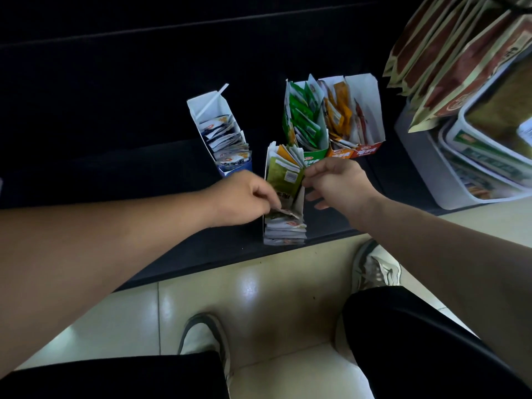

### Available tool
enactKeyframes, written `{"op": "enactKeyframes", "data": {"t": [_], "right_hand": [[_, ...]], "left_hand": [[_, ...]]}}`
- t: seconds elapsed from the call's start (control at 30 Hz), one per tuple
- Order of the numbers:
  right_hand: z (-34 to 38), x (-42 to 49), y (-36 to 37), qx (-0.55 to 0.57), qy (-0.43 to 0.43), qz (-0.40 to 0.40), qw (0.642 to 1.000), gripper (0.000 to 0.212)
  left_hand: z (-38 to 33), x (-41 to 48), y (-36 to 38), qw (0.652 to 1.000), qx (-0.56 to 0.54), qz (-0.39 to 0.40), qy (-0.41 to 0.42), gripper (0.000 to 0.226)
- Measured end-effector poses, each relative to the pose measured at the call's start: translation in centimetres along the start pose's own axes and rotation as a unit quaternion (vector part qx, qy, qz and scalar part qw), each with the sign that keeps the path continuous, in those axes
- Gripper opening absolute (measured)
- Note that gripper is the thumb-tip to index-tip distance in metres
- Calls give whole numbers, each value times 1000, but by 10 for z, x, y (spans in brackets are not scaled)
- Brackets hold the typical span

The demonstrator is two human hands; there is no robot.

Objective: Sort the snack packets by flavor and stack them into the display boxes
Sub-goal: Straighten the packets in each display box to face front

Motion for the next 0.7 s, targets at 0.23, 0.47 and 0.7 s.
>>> {"op": "enactKeyframes", "data": {"t": [0.23,0.47,0.7], "right_hand": [[-1,1,-1,-25,-15,4,1000,18],[-4,0,-1,-44,-21,37,998,31],[-3,2,1,-60,-55,18,997,12]], "left_hand": [[1,-1,-1,1000,7,-19,5,31],[-4,18,-15,983,89,-162,22,42],[-6,19,-6,989,22,-144,3,33]]}}
Point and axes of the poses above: each hand's wrist, its own x-axis towards the middle knuckle, its own y-axis out of the palm, z = x × y, the point moved 6 cm from there along x, towards the middle knuckle, and after that the axes turned 15 degrees about x, right-handed, at the moved point
